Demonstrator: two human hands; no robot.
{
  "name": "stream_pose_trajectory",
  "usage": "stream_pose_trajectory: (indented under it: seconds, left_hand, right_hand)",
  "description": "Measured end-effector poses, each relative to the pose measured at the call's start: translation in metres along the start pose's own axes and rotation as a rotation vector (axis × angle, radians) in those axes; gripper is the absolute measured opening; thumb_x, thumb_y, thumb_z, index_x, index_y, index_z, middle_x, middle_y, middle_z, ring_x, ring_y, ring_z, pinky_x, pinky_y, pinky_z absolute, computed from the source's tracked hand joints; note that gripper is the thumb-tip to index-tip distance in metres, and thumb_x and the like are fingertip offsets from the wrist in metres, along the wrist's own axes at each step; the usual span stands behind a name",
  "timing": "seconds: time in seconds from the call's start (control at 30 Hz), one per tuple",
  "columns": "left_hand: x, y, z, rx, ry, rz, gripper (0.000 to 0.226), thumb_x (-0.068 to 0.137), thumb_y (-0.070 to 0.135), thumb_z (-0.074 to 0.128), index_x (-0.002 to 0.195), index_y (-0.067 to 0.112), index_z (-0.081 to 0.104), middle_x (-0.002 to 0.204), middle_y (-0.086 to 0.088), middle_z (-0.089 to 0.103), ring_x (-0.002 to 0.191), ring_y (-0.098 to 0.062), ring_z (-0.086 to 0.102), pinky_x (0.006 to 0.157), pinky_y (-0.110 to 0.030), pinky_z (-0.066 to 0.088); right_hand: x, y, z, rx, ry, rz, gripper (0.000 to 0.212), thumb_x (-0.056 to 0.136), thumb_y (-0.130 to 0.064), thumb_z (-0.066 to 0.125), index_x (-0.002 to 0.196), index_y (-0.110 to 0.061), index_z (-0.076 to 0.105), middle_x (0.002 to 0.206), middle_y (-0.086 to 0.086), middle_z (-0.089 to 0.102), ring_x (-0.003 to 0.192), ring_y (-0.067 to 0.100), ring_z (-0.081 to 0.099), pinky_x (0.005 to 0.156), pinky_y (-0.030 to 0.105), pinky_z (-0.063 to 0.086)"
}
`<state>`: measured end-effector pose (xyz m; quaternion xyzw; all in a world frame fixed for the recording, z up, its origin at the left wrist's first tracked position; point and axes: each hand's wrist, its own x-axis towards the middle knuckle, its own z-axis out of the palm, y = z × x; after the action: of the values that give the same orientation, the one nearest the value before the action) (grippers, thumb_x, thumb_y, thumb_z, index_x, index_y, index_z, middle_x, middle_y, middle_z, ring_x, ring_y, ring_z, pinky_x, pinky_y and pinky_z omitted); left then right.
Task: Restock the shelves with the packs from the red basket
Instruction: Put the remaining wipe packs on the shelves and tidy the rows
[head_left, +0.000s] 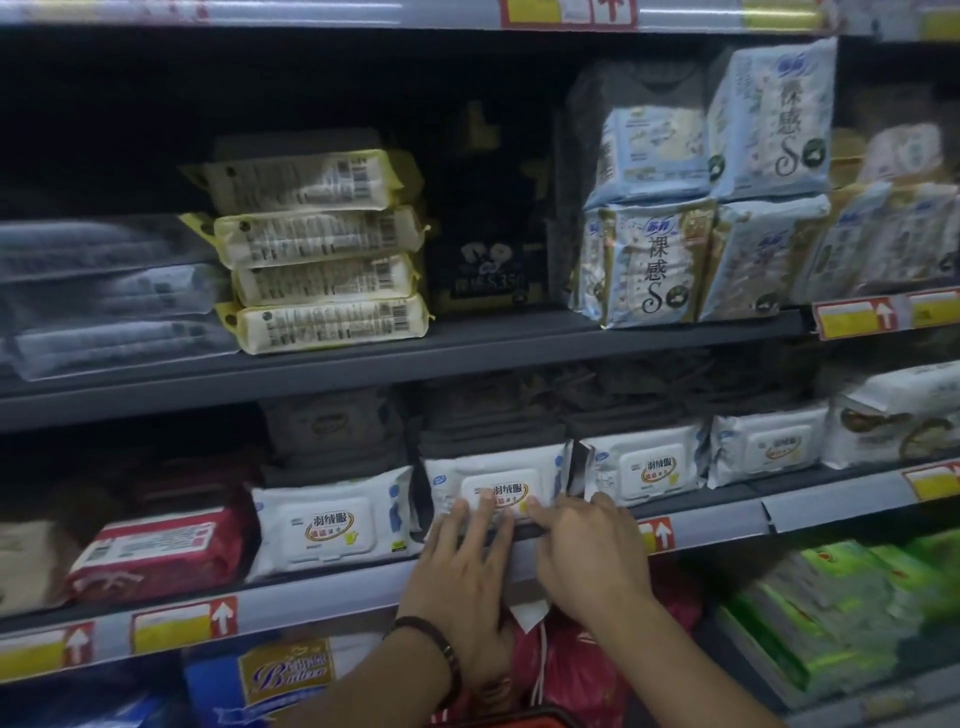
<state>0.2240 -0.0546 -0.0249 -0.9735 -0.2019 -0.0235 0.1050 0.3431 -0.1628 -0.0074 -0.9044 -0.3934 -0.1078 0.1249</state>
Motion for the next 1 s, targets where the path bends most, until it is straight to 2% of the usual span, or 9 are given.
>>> stream_pose_trajectory:
  seconds: [0.13,0.23,0.37,0.5,0.57,0.67,0.83,0.93,1.0]
  left_hand:
    - [0.001,-0.007,-0.005,-0.033,-0.07,0.039,0.11,0.085,0.052,0.056,0.165,0.016,-0.01,0.171,-0.01,-0.023,0.157,-0.039,-0.014,0.128,-0.052,-0.002]
    - [-0.012,-0.025,-0.021,-0.154,-0.051,0.142,0.1,0.086,0.046,0.059,0.166,0.018,0.005,0.173,-0.005,-0.018,0.16,-0.032,-0.013,0.13,-0.047,0.006]
    - [-0.061,-0.068,-0.024,-0.276,0.138,0.173,0.079,0.085,0.041,0.055,0.16,0.029,0.032,0.172,-0.002,0.01,0.159,-0.024,0.008,0.128,-0.045,0.02]
    - [-0.114,-0.112,0.0,-0.356,0.339,-0.021,0.069,0.08,0.04,0.063,0.146,0.036,0.046,0.152,0.004,0.036,0.145,-0.018,0.032,0.118,-0.039,0.041]
    - [-0.133,-0.13,0.012,-0.377,0.322,-0.167,0.08,0.079,0.037,0.069,0.152,0.04,0.036,0.157,-0.002,0.028,0.148,-0.025,0.029,0.116,-0.045,0.044]
    - [-0.138,-0.147,0.022,-0.425,0.218,-0.332,0.093,0.091,0.039,0.063,0.162,0.046,0.004,0.17,-0.005,-0.014,0.159,-0.035,-0.007,0.127,-0.045,0.019]
    - [-0.133,-0.15,0.034,-0.368,0.207,-0.32,0.094,0.09,0.04,0.061,0.164,0.039,0.003,0.17,-0.007,-0.01,0.158,-0.031,0.003,0.127,-0.042,0.021]
    - [-0.128,-0.148,0.041,-0.361,0.166,-0.328,0.099,0.092,0.047,0.059,0.162,0.04,-0.01,0.168,-0.004,-0.02,0.158,-0.032,-0.003,0.128,-0.045,0.017]
    - [-0.124,-0.145,0.041,-0.337,0.15,-0.349,0.101,0.092,0.051,0.058,0.16,0.043,-0.016,0.168,-0.002,-0.025,0.157,-0.034,-0.006,0.126,-0.05,0.016]
  right_hand:
    - [-0.002,-0.005,-0.015,0.197,-0.14,0.046,0.058,0.098,-0.025,0.051,0.154,-0.042,0.05,0.143,0.006,0.062,0.129,0.03,0.057,0.104,0.042,0.053]
    - [-0.017,-0.018,-0.017,0.087,-0.219,0.01,0.067,0.099,-0.028,0.051,0.164,-0.031,0.033,0.161,0.003,0.045,0.14,0.032,0.045,0.113,0.044,0.045]
    - [-0.055,-0.061,-0.01,0.184,-0.134,-0.018,0.055,0.097,-0.035,0.051,0.151,-0.027,0.049,0.147,-0.002,0.056,0.136,0.026,0.05,0.115,0.037,0.042]
    - [-0.073,-0.118,0.001,0.227,-0.129,-0.18,0.058,0.099,-0.032,0.05,0.156,-0.027,0.041,0.152,-0.001,0.042,0.144,0.023,0.038,0.121,0.037,0.035]
    - [-0.071,-0.144,0.005,0.221,-0.14,-0.24,0.063,0.1,-0.028,0.051,0.161,-0.025,0.033,0.164,0.003,0.028,0.152,0.027,0.027,0.126,0.04,0.029]
    - [-0.064,-0.173,0.007,0.171,-0.137,-0.33,0.074,0.102,-0.024,0.05,0.168,-0.024,0.016,0.175,0.006,0.005,0.161,0.029,0.008,0.13,0.045,0.02]
    - [-0.056,-0.194,0.022,0.123,-0.126,-0.315,0.078,0.1,-0.032,0.052,0.168,-0.021,0.015,0.177,0.01,-0.006,0.162,0.033,0.006,0.128,0.05,0.023]
    - [-0.052,-0.195,0.032,0.123,-0.15,-0.308,0.082,0.103,-0.034,0.051,0.169,-0.019,0.006,0.175,0.004,-0.024,0.163,0.031,-0.009,0.133,0.046,0.011]
    - [-0.05,-0.192,0.04,0.126,-0.133,-0.312,0.084,0.1,-0.034,0.057,0.17,-0.018,0.013,0.176,0.005,-0.019,0.164,0.031,-0.004,0.134,0.045,0.008]
